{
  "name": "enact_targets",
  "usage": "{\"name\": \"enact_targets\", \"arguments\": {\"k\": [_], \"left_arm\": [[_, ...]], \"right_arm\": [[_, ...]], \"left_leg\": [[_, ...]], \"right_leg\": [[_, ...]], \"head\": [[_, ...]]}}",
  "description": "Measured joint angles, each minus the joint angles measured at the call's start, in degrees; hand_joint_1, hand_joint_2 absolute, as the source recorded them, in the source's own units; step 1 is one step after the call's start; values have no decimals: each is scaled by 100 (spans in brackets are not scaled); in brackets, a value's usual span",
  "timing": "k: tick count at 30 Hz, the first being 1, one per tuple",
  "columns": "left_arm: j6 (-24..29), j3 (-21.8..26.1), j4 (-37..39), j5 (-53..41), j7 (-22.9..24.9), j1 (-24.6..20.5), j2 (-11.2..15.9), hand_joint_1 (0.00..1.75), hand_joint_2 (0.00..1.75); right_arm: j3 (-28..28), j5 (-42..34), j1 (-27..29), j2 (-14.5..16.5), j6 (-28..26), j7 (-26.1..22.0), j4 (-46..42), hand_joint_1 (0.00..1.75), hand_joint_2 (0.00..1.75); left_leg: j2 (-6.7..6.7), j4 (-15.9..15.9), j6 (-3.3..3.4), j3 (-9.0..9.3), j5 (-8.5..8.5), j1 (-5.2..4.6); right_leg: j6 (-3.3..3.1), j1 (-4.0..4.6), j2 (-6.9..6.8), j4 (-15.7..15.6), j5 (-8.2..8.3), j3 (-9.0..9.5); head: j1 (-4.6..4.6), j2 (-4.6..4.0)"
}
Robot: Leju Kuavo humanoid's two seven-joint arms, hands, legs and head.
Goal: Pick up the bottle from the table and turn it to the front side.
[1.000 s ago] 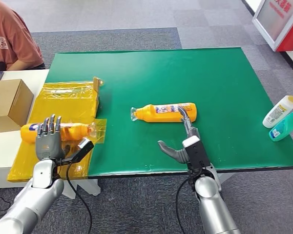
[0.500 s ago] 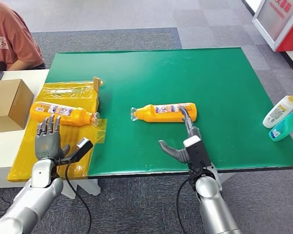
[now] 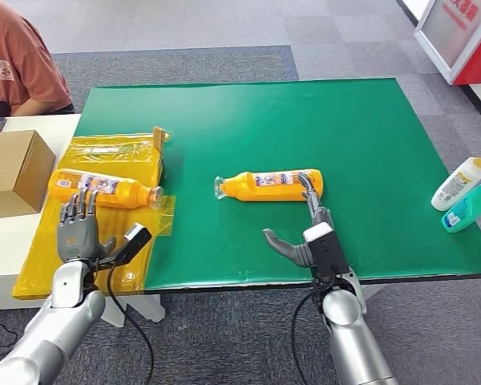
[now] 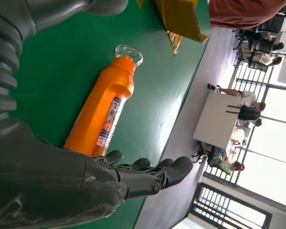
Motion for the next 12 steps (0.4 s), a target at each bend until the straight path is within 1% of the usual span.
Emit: {"name": "enact_targets", "arguments": {"k": [4,5,7,8,10,11,12], "left_arm": [[-2,154,-108,497,-356,24,-78,0,175],[-27,208,-150,765,-522,39,-113,0,175],[-236,369,-296,1653,-1019,97,-224,0,175],[-495,476,-423,2296,-1325,151,-308,0,175],[-1327,696,-795,3758,-1799,332,-511,0,175],[-1806,775,-1033,4473,-1927,459,-619,0,175],[-2059,812,-1152,4836,-1976,525,-672,0,175]], "right_arm": [[-9,33,9,-2,-27,1,-27,0,175],[-12,51,11,-2,-34,4,-37,0,175],[-21,89,21,-2,-51,14,-57,0,175],[-29,107,30,-2,-59,19,-69,0,175],[-50,136,60,-3,-57,31,-95,0,175],[-63,149,83,-5,-43,41,-103,0,175],[-69,154,94,-6,-36,47,-106,0,175]], "left_leg": [[0,0,0,0,0,0],[0,0,0,0,0,0],[0,0,0,0,0,0],[0,0,1,0,-1,0],[0,1,3,0,-2,-2],[0,1,4,0,-3,-3],[0,1,5,-1,-3,-3]], "right_leg": [[0,0,0,0,0,0],[0,0,0,0,0,0],[0,-1,0,-1,0,0],[1,-2,-1,-1,0,0],[1,-5,-1,-2,-1,0],[2,-7,-1,-3,-1,1],[2,-7,-1,-3,-1,1]], "head": [[0,0],[0,0],[0,0],[0,0],[0,0],[1,0],[1,0]]}}
